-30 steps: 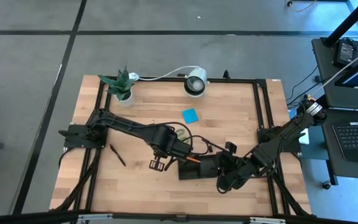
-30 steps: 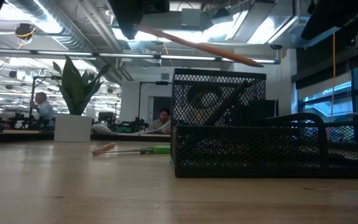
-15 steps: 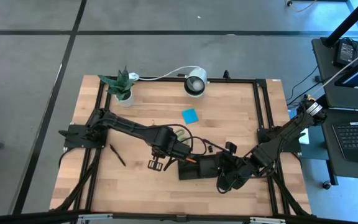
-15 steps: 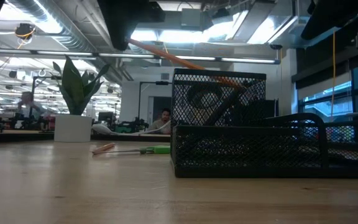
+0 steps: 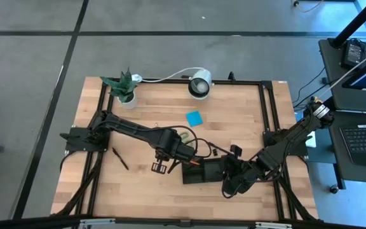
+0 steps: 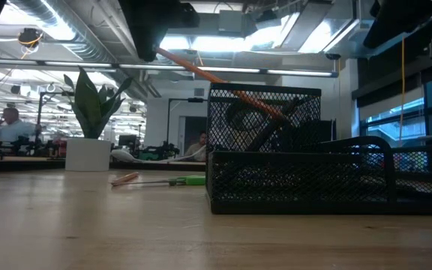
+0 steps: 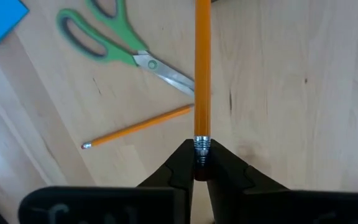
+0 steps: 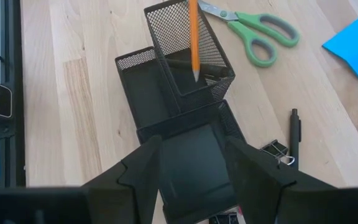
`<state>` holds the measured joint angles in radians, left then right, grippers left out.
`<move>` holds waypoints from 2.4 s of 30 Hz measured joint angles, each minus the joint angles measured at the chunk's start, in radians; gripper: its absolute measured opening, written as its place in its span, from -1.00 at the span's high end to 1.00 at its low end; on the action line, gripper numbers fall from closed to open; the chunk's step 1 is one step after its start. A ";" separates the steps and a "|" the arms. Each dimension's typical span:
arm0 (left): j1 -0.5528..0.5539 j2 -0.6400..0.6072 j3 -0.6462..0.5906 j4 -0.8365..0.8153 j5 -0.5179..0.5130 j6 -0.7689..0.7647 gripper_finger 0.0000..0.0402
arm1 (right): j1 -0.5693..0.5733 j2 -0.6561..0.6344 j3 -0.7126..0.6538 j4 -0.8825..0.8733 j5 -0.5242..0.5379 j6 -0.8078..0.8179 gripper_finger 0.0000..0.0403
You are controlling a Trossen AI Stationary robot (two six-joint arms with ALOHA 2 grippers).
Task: Pick and place office supplies into organizer
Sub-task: Put the bottom pencil into the desk organizer, then put the bottom binder clip into the desk organizer
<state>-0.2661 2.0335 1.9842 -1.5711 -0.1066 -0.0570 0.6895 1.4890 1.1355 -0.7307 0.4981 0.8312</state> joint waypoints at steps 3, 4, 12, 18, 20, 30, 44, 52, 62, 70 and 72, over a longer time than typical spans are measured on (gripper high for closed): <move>0.000 0.000 0.000 0.000 0.006 0.000 0.86 | 0.000 0.000 0.000 0.000 0.000 -0.002 0.12; 0.000 0.000 0.000 0.000 0.013 0.000 0.86 | 0.000 0.000 0.000 0.000 0.000 -0.002 0.12; 0.000 0.000 0.000 0.000 0.027 0.000 0.85 | 0.000 0.000 0.000 0.000 0.000 -0.002 0.12; 0.000 0.000 0.000 0.000 0.064 -0.008 0.85 | 0.000 0.000 0.000 0.000 0.000 -0.005 0.12; 0.000 0.000 0.000 0.000 0.084 -0.008 0.84 | 0.000 0.000 0.000 0.000 0.000 -0.006 0.12; 0.000 -0.002 0.001 0.001 0.088 -0.034 0.83 | 0.000 0.000 0.000 -0.009 0.000 -0.006 0.12; 0.000 -0.002 0.001 0.034 0.135 -0.010 0.83 | 0.000 0.000 0.000 -0.016 0.000 -0.028 0.12; 0.000 -0.002 0.001 0.054 0.181 0.012 0.82 | 0.000 0.000 0.000 -0.015 0.000 -0.028 0.12; 0.000 -0.002 0.001 0.089 0.185 0.010 0.58 | 0.000 0.000 0.000 -0.015 0.000 -0.028 0.12; 0.000 -0.002 0.023 0.050 0.178 0.010 0.51 | 0.000 0.000 0.000 -0.015 -0.001 -0.024 0.12; 0.000 -0.002 0.054 -0.005 0.163 -0.005 0.51 | 0.000 0.000 0.000 -0.022 -0.020 0.006 0.12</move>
<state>-0.2661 2.0319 2.0380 -1.5758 0.0562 -0.0623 0.6891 1.4887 1.1355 -0.7531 0.4778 0.8370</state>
